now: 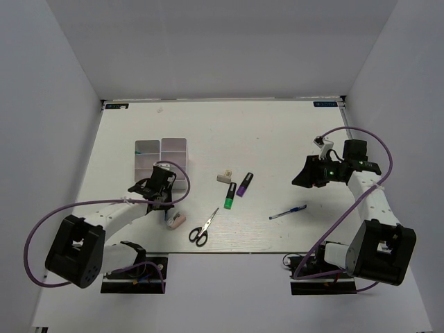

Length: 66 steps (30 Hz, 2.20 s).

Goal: Sort the stationery into containers
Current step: Grab a piece of stationery with the left arm, then place the stationery into the container

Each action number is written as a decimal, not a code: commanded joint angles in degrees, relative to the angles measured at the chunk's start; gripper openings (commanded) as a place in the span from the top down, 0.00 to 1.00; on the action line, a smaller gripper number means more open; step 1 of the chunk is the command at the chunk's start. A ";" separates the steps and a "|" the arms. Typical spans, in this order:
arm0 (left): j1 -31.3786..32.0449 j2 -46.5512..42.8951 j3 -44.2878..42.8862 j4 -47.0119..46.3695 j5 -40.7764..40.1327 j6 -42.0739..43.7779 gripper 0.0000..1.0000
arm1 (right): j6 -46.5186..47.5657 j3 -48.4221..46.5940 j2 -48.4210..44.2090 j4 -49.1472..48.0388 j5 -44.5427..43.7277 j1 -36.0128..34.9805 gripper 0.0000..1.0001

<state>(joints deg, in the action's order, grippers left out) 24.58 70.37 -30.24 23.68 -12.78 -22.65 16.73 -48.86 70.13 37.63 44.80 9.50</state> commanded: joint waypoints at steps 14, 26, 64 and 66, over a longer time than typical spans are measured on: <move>-0.84 -17.97 -19.75 6.31 3.54 7.36 1.00 | 0.41 0.35 -0.52 0.78 1.52 0.52 0.47; -9.81 -12.83 -2.81 -62.55 4.80 22.21 1.00 | 0.85 0.52 0.36 0.61 1.79 0.52 0.46; -16.67 10.50 -0.96 -75.72 -1.29 20.81 0.74 | 2.16 -0.53 3.35 1.66 1.35 0.52 0.24; -16.67 9.27 -0.79 -74.66 -1.20 20.29 0.65 | 2.34 -0.80 3.35 2.19 1.44 0.61 0.21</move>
<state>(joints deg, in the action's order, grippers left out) 8.29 82.63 -31.70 -51.18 -14.33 -0.23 18.04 -48.86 73.30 38.50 45.19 9.76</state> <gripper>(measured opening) 0.321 0.787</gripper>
